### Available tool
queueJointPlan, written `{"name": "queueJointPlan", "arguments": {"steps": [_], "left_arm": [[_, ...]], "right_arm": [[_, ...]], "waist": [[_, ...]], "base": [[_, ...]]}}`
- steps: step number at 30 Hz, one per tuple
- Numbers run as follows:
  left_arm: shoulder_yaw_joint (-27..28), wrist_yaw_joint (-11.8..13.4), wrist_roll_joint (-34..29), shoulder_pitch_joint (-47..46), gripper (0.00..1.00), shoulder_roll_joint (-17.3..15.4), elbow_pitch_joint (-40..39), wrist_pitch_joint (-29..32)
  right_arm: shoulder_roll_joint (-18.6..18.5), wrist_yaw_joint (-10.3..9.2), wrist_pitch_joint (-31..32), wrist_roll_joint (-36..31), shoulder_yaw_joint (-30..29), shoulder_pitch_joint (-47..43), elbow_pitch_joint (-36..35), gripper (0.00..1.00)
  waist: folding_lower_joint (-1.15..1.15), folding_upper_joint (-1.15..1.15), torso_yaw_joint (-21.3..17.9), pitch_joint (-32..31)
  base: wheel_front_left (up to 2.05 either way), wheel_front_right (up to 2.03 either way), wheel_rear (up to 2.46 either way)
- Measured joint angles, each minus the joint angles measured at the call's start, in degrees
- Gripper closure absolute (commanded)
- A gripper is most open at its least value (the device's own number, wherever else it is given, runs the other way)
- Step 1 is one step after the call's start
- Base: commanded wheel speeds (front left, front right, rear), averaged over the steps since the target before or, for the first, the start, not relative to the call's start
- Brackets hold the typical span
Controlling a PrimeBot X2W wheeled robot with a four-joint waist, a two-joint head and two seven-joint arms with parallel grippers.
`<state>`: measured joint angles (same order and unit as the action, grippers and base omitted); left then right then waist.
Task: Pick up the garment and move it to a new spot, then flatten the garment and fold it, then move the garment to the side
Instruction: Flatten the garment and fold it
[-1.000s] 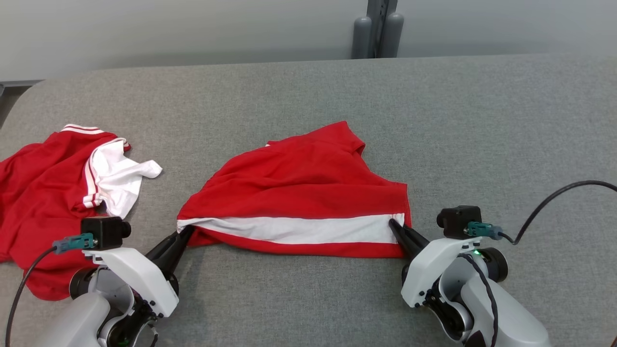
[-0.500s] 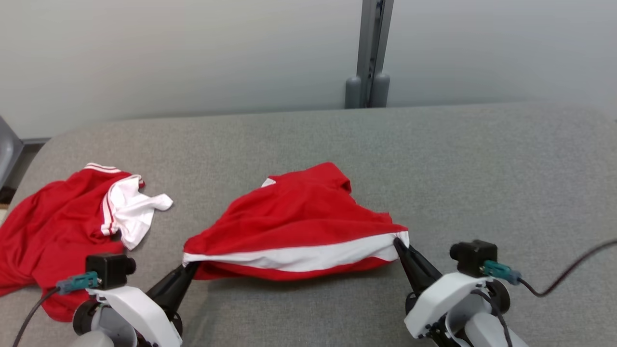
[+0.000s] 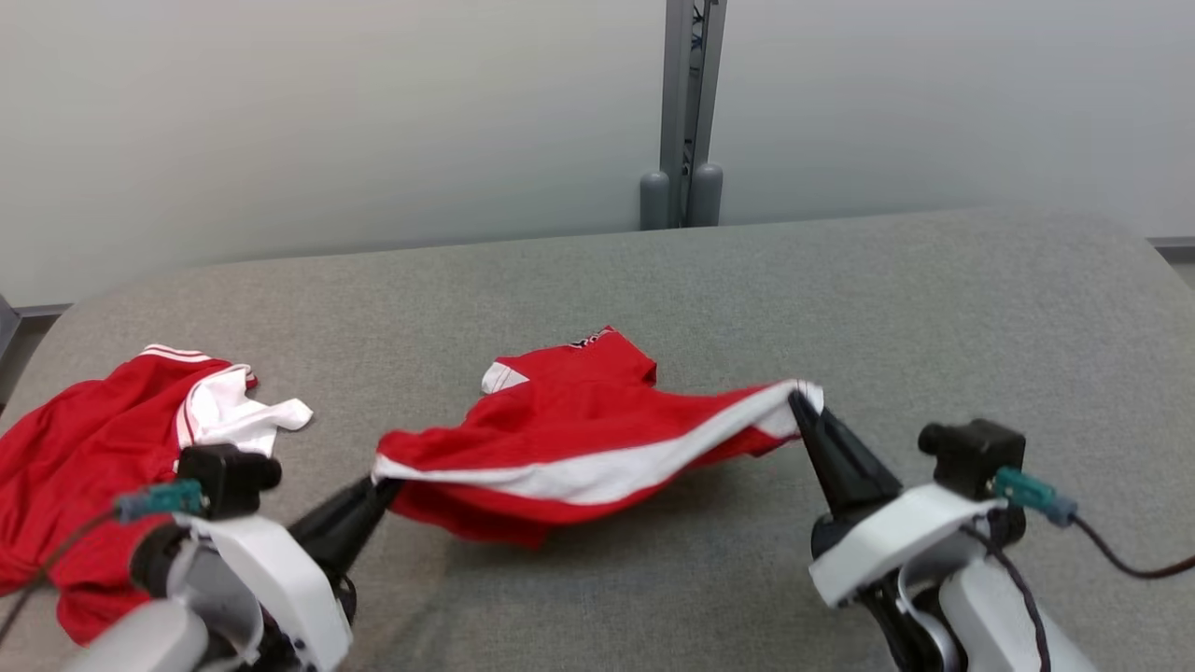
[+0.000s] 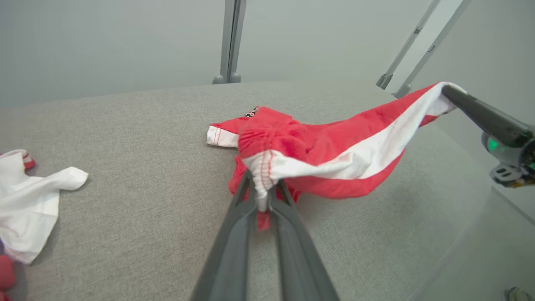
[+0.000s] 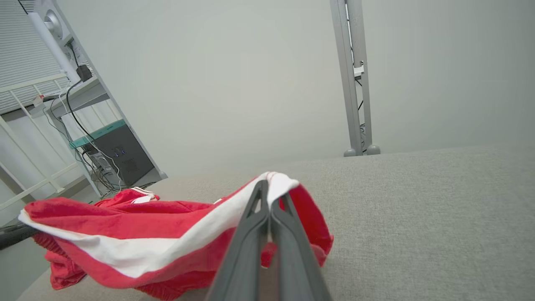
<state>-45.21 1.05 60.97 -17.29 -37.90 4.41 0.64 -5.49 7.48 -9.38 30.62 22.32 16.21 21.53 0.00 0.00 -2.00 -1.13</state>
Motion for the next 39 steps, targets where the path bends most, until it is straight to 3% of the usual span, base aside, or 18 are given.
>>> {"name": "queueJointPlan", "arguments": {"steps": [4,10,15,18,30,39], "left_arm": [[0.7,-2.2,-0.3,-6.4,1.00,-1.8,1.2,3.9],[3.0,-6.9,0.1,-22.3,1.00,-3.5,6.1,11.4],[5.2,-8.3,1.7,-37.1,1.00,-3.6,11.7,15.0],[3.8,-8.5,-1.6,-46.1,1.00,-4.7,14.1,15.5],[-2.6,-8.5,-3.2,-72.8,1.00,-6.7,22.4,7.7],[-10.4,-8.5,1.6,-80.6,1.00,-5.9,25.9,3.3]], "right_arm": [[0.2,0.00,1.1,-1.2,-0.9,4.9,-1.7,1.00],[0.7,0.00,1.0,-5.0,-1.5,19.7,-1.5,1.00],[1.9,0.00,-0.3,-6.1,-1.7,34.3,2.3,1.00],[2.1,0.00,-1.3,-7.8,0.1,43.7,5.8,1.00],[2.6,0.01,-5.0,-11.1,-1.1,73.3,18.3,1.00],[2.6,0.01,-5.6,-17.3,-5.6,80.4,19.1,1.00]], "waist": [[0.00,0.00,-0.3,2.0],[0.00,0.00,-0.7,8.6],[0.00,0.00,-1.0,15.8],[0.00,0.00,-1.3,20.4],[0.00,0.00,-2.3,34.3],[0.00,0.00,-2.9,36.0]], "base": [[0.00,0.00,0.00],[0.00,0.00,0.00],[0.00,0.00,0.00],[0.00,0.00,0.00],[0.00,0.00,0.00],[0.00,0.00,0.00]]}}
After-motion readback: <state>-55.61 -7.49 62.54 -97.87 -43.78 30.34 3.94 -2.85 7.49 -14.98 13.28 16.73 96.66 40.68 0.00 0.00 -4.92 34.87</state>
